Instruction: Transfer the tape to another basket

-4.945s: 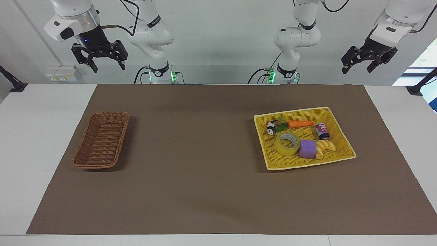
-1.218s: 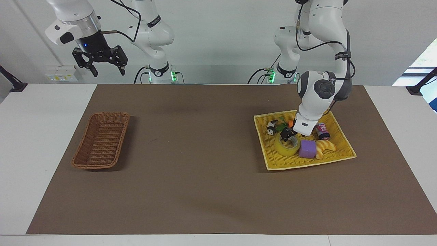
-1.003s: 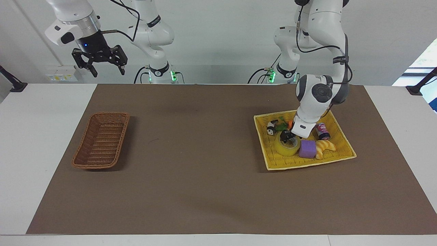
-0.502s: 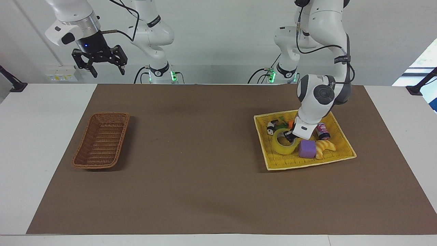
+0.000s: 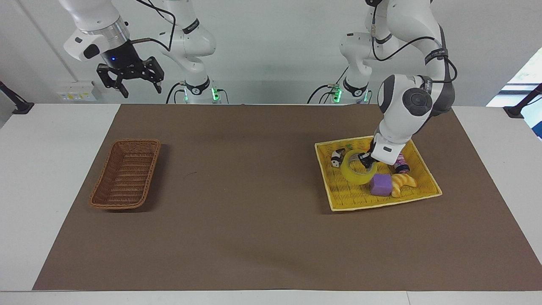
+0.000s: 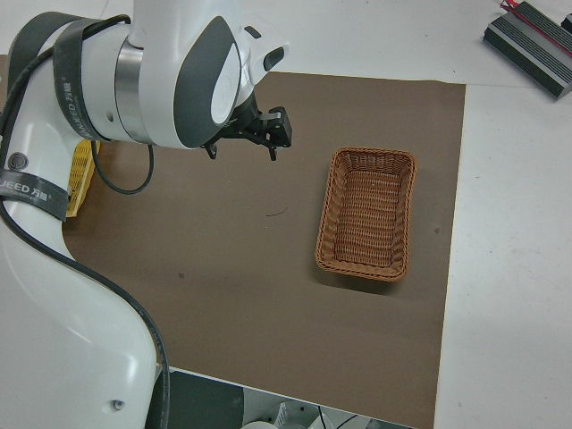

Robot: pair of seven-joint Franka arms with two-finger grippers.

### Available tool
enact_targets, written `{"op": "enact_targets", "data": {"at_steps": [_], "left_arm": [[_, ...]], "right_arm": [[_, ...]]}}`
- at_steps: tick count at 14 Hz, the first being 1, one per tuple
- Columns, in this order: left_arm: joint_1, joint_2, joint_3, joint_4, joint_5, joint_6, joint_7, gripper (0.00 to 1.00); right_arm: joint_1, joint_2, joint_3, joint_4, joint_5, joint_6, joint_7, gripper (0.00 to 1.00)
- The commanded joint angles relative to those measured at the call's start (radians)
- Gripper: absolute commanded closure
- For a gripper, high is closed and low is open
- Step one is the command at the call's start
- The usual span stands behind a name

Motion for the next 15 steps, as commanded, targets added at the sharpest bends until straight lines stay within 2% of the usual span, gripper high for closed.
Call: {"op": "enact_targets", "data": {"at_steps": [1,4,8,11,15], "left_arm": [[-0.009,-0.075,0.011,0.016,-0.009,-0.062,0.002,1.0],[-0.025,-0.082,0.006,0.083,-0.049,-0.131,-0.012,1.0],[-0.023,-0.088,-0.044,0.1,-0.183,-0.133,-0.013,1.0],[-0.023,-0.088,-0.074,0.1,-0.286,-0.127,-0.007,1.0],[-0.023,-0.097,-0.12,0.083,-0.429,-0.109,0.0,1.0]], "right_arm": [[-0.006,-0.037,0.005,-0.073,0.099,0.009,0.004,0.0],[0.004,-0.045,0.01,-0.115,0.239,0.018,0.136,0.0],[0.063,-0.047,0.01,-0.171,0.389,0.098,0.289,0.0],[0.123,-0.05,0.01,-0.208,0.445,0.181,0.411,0.0],[0.198,-0.074,0.01,-0.309,0.549,0.303,0.448,0.0]]}}
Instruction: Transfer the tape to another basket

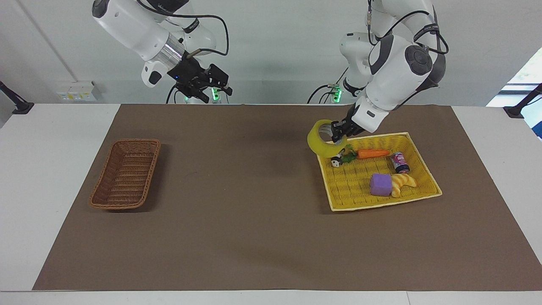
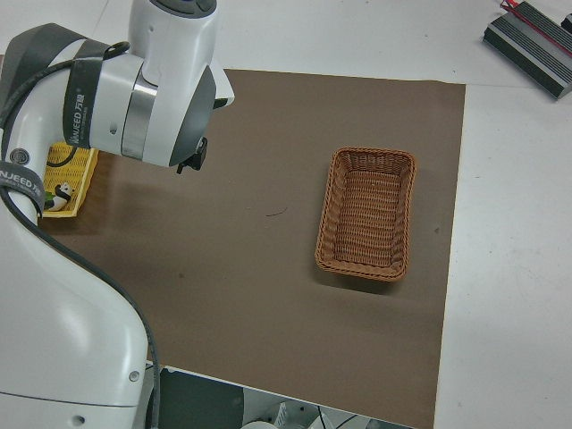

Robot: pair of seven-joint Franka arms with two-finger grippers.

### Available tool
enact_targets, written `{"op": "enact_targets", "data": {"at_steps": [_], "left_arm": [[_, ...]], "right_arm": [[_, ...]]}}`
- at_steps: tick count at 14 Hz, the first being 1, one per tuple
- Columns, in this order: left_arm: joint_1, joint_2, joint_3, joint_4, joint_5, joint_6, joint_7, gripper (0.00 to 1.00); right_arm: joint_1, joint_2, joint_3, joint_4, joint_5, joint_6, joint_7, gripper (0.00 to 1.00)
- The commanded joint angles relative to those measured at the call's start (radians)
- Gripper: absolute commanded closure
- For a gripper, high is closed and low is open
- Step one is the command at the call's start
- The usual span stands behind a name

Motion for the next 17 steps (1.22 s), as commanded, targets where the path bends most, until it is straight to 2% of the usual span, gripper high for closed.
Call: {"op": "enact_targets", "data": {"at_steps": [1,5,8,11,17], "left_arm": [[-0.012,-0.018,-0.008,-0.005,-0.075,0.006,0.003,1.0],[-0.04,-0.021,-0.033,-0.008,-0.147,0.005,0.004,1.0],[-0.065,-0.022,-0.051,-0.007,-0.179,0.035,0.0,1.0],[-0.106,-0.03,-0.056,-0.01,-0.185,0.057,-0.005,1.0],[-0.127,-0.028,-0.065,-0.01,-0.282,0.115,-0.005,1.0]], "right_arm": [[0.049,-0.052,-0.001,-0.102,0.063,0.102,0.047,0.0],[0.138,-0.05,-0.001,-0.156,0.098,0.256,0.113,0.0],[0.194,-0.023,-0.001,-0.159,0.096,0.362,0.145,0.0],[0.194,-0.032,-0.001,-0.174,0.096,0.351,0.143,0.0],[0.201,-0.038,0.001,-0.179,0.08,0.315,0.127,0.0]]}}
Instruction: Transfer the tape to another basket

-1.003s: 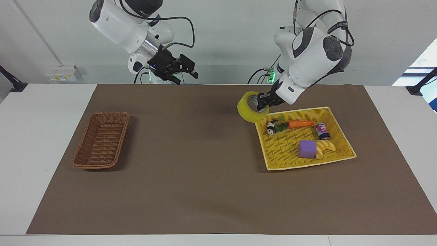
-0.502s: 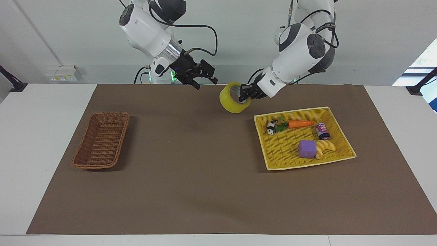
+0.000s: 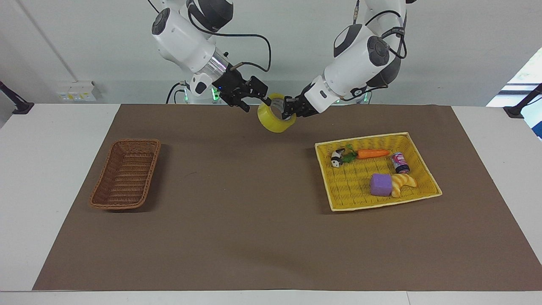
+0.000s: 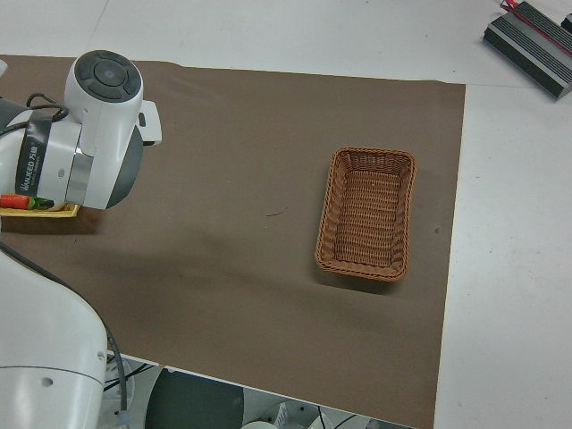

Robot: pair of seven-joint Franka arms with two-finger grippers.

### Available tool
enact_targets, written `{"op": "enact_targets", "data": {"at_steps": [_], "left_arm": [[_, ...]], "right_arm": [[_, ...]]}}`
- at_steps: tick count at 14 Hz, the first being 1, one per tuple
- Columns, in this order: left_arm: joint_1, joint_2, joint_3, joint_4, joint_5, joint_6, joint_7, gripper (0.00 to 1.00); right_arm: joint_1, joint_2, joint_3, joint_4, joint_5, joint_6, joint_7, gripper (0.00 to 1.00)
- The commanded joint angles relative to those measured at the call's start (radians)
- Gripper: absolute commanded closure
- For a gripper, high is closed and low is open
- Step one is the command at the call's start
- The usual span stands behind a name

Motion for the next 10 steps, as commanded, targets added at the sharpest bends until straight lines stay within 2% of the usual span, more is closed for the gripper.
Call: {"op": "enact_targets", "data": {"at_steps": [1,4,5,6,7,10], "left_arm": [[-0.026,-0.02,0.0,-0.008,-0.049,0.059,-0.005,1.0],[-0.026,-0.019,-0.018,-0.007,-0.064,0.077,-0.005,1.0],[-0.026,-0.019,-0.02,-0.007,-0.064,0.077,-0.005,1.0],[-0.025,-0.02,-0.02,-0.007,-0.064,0.076,-0.005,1.0],[-0.025,-0.02,-0.021,-0.007,-0.064,0.076,-0.005,1.0],[-0.025,-0.02,-0.021,-0.007,-0.063,0.068,-0.003,1.0]], "right_arm": [[0.004,-0.021,0.0,-0.026,0.012,-0.03,-0.016,0.0],[0.004,-0.021,0.0,-0.025,0.009,-0.035,-0.021,0.01],[0.004,-0.021,0.0,-0.025,0.007,-0.041,-0.036,0.32],[0.004,-0.02,0.0,-0.022,0.007,-0.046,-0.048,0.76],[0.004,-0.02,0.0,-0.019,0.007,-0.052,-0.038,1.0],[0.004,-0.018,-0.002,-0.012,0.007,-0.078,-0.019,1.0]]}}
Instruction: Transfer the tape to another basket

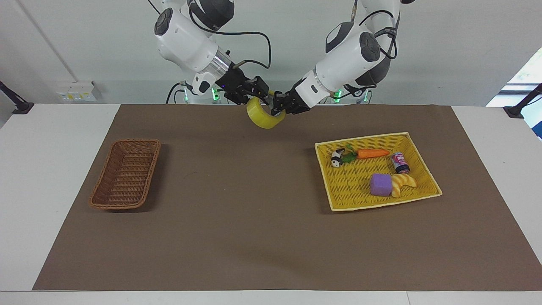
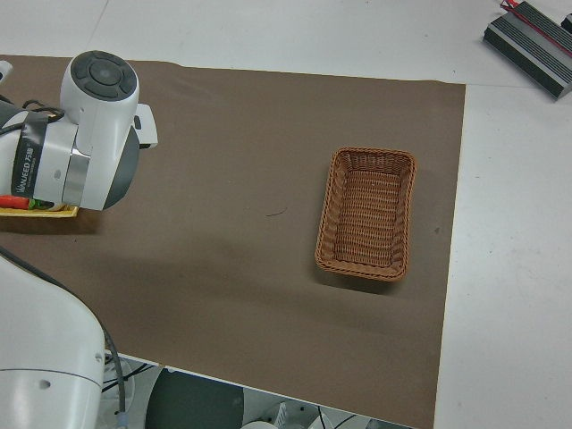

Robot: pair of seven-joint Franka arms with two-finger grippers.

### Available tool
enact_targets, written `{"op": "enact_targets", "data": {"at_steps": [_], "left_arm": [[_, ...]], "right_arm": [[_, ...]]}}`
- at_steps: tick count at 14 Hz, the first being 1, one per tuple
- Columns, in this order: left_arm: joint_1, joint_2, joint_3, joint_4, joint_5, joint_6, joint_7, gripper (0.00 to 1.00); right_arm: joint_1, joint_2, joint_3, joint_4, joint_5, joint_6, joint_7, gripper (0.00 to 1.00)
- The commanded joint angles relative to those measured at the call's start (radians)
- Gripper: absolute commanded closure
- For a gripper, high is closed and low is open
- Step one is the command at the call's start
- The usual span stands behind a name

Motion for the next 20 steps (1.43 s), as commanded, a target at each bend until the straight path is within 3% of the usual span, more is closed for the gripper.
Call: {"op": "enact_targets", "data": {"at_steps": [1,2,3,11,14,17,20], "left_arm": [[-0.009,-0.019,0.012,-0.003,-0.021,0.008,-0.005,0.81],[-0.011,-0.019,0.01,-0.001,-0.021,0.008,-0.006,0.09],[-0.009,-0.024,0.01,0.0,-0.021,0.005,-0.009,0.0],[0.101,-0.131,0.027,-0.007,-0.109,-0.057,-0.011,0.0],[0.133,-0.137,0.032,-0.001,-0.1,-0.072,-0.032,0.0],[0.153,-0.137,0.041,0.012,0.085,-0.113,-0.032,0.0],[0.199,-0.137,0.047,0.032,0.273,-0.169,-0.025,0.0]], "right_arm": [[-0.003,-0.016,-0.003,-0.011,0.002,-0.031,0.046,1.0],[-0.003,-0.016,-0.002,-0.001,-0.019,-0.032,0.091,1.0],[-0.003,-0.016,-0.002,0.005,-0.037,-0.043,0.107,1.0],[-0.024,-0.016,-0.012,0.028,-0.051,-0.073,0.081,1.0],[-0.16,-0.016,-0.014,0.079,-0.068,-0.211,-0.069,1.0],[-0.333,-0.017,-0.022,0.093,-0.074,-0.296,-0.308,1.0],[-0.416,-0.008,-0.038,0.093,-0.221,-0.258,-0.421,1.0]]}}
